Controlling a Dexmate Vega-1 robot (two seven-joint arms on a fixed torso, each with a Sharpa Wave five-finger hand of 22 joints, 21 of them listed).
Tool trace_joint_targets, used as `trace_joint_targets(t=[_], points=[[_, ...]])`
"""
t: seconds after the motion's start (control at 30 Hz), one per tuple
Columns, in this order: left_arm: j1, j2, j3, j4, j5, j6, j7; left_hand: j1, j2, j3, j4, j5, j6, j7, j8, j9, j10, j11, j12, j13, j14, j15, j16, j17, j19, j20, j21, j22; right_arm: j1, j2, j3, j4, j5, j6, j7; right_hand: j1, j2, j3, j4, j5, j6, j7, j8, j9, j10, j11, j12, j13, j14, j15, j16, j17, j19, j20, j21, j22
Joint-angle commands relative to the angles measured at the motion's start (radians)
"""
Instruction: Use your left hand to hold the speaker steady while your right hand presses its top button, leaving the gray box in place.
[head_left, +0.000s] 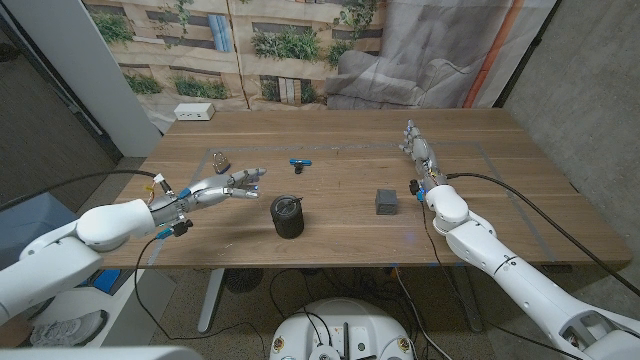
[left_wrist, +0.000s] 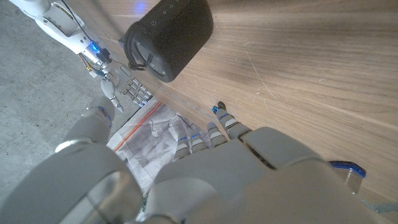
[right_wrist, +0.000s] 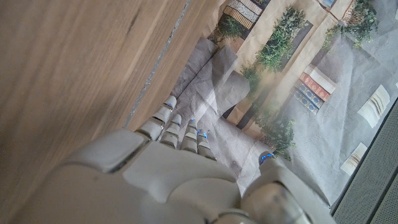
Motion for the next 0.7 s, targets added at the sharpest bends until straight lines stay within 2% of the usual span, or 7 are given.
trace_joint_targets(t=[0.03, 0.27, 0.5, 0.7], points=[[-0.097, -0.026, 0.108, 0.112, 0.091, -0.134, -0.011, 0.021, -0.007, -0.003, 0.001, 0.001, -0.022, 0.006, -0.007, 0.005, -0.002, -0.005, 0.003, 0.003, -0.003, -0.086, 0.002, 0.004, -0.008, -0.149, -0.001, 0.001, 0.005, 0.005, -0.013, 0.023, -0.038, 0.023, -0.012, -0.003, 0.005, 0.002, -0.005, 0.003, -0.008, -0.001, 0.000, 0.004, -0.004, 0.002, 0.006, 0.001, -0.006, 0.002, 0.003, 0.002, 0.003, 0.005, -0.004, 0.003], [-0.186, -0.058, 0.203, 0.199, 0.130, -0.216, -0.023, 0.042, -0.020, -0.005, 0.002, 0.006, -0.038, 0.027, -0.007, 0.005, -0.005, 0.000, 0.005, 0.003, -0.001, -0.082, 0.003, 0.004, -0.045, -0.152, -0.008, 0.001, -0.013, 0.012, -0.014, 0.032, -0.061, 0.056, -0.037, -0.004, 0.006, 0.002, -0.006, 0.003, -0.009, -0.001, 0.000, 0.004, -0.005, 0.002, 0.007, 0.000, -0.006, 0.003, 0.004, -0.001, 0.005, 0.004, -0.009, 0.003], [-0.259, -0.077, 0.277, 0.261, 0.175, -0.275, -0.023, 0.064, -0.031, -0.009, 0.003, 0.011, -0.044, 0.045, -0.003, 0.005, -0.008, 0.007, 0.006, 0.003, 0.004, -0.076, 0.005, 0.004, -0.088, -0.139, -0.009, 0.001, -0.018, 0.017, -0.016, 0.043, -0.077, 0.080, -0.042, -0.004, 0.006, 0.002, -0.006, 0.003, -0.010, -0.001, 0.000, 0.004, -0.004, 0.002, 0.007, 0.000, -0.007, 0.002, 0.005, -0.003, 0.006, 0.003, -0.012, 0.003], [-0.320, -0.107, 0.333, 0.325, 0.216, -0.335, -0.016, 0.076, -0.040, -0.014, 0.004, 0.016, -0.037, 0.046, 0.003, 0.005, -0.002, 0.011, 0.009, 0.003, 0.009, -0.079, 0.005, 0.004, -0.100, -0.137, -0.006, 0.001, -0.015, 0.022, -0.018, 0.066, -0.091, 0.105, -0.043, -0.004, 0.006, 0.002, -0.006, 0.003, -0.011, 0.002, 0.000, 0.004, -0.005, 0.002, 0.007, -0.001, -0.006, 0.004, 0.006, -0.005, 0.008, 0.004, -0.016, 0.003]])
